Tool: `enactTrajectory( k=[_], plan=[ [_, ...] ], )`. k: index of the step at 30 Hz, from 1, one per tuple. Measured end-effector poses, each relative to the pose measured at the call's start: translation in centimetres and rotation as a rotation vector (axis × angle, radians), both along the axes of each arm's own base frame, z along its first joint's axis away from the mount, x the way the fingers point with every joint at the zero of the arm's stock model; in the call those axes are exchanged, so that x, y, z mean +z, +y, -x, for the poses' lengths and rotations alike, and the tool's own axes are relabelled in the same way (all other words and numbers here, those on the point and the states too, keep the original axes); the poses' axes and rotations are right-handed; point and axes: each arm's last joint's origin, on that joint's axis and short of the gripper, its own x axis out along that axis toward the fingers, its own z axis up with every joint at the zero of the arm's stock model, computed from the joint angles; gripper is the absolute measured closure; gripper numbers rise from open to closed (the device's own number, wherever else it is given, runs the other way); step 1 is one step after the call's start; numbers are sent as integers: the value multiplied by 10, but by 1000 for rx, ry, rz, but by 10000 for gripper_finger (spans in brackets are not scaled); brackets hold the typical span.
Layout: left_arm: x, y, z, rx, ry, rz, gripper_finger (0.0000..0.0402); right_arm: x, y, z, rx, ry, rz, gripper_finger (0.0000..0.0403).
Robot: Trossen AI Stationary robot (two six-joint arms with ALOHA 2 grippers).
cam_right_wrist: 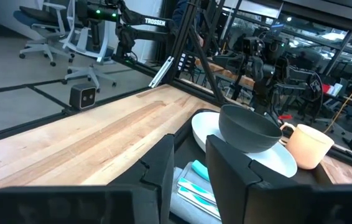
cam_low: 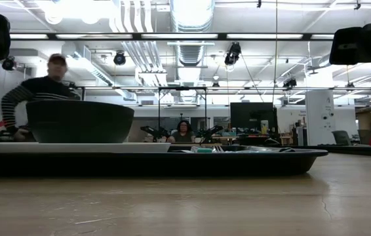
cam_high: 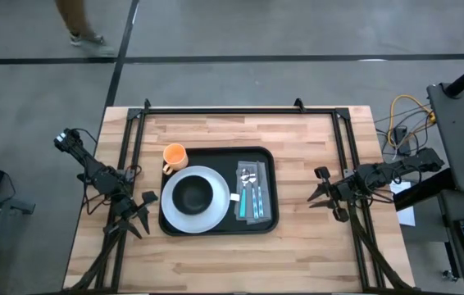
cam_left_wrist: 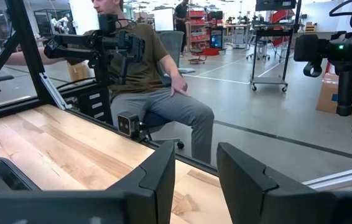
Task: Set up tray
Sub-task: Return to Home Position
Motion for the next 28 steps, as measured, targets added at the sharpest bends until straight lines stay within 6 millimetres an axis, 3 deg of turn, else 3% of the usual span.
enactTrajectory(
  k=[16, 28],
  plan=[
    [0, 0, 0, 0, 0, 0, 301, 0, 0, 0, 0, -1, 1, 335],
    [0, 0, 0, 0, 0, 0, 301, 0, 0, 0, 0, -1, 1, 319]
  ],
)
